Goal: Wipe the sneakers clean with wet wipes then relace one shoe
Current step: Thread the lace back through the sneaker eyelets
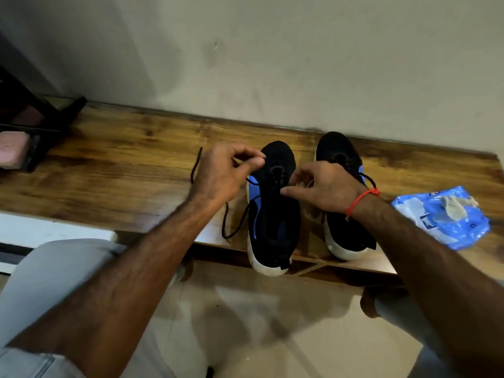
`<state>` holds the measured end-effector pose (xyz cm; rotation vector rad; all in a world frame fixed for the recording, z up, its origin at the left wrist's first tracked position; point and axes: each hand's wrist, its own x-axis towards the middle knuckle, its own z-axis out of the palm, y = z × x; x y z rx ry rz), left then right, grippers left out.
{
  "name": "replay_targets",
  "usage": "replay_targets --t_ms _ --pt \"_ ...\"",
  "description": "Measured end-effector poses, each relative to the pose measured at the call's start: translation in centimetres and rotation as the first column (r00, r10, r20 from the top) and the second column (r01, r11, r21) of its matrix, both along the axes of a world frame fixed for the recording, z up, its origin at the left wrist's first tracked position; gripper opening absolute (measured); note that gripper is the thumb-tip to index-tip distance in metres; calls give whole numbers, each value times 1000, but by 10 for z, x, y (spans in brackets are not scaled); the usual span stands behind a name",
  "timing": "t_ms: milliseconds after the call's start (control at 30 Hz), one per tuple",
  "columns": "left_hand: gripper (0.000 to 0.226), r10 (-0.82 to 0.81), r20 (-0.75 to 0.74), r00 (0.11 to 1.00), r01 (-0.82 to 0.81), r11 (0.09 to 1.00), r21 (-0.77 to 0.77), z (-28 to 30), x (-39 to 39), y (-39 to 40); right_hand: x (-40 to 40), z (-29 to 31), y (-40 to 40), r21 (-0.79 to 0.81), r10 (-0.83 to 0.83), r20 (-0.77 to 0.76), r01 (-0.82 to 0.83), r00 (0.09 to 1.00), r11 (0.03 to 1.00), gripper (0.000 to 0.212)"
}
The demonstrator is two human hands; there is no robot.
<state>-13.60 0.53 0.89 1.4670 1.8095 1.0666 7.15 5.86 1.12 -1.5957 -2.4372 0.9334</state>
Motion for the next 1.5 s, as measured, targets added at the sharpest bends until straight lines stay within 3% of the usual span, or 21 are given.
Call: replay_targets --t_ms 233,433,633,967,1133,1200,1333,1500 --pt "3 -212 -259 942 170 970 -174 -20 24 -6 -6 -5 -15 11 -70 17 70 997 998 23" --pt "8 -209 -396 894 182 978 -105 -21 29 -12 3 -7 -15 -338 -305 -236 216 923 916 13" --pt "17 -172 -537 826 158 985 -71 -24 42 -13 9 -7 -20 -489 -439 -315 252 841 835 18" --pt "15 -172 -485 857 157 985 -71 -33 46 -8 10 -11 -18 -457 -419 -339 241 843 856 17" --pt "12 -169 -242 956 147 983 -106 -38 45 -4 10 -9 -18 -376 -327 -342 191 881 907 21" --pt "11 -177 -215 960 157 982 -107 -38 45 -3 10 -9 -19 -386 -342 -349 199 873 901 19" --pt "14 -191 -265 945 165 979 -120 -37 44 -4 9 -15 -18 -432 -402 -353 234 845 871 17" --pt "20 -79 -456 886 53 996 -69 -36 50 -7 7 -19 -20 -470 -432 -373 235 821 851 10"
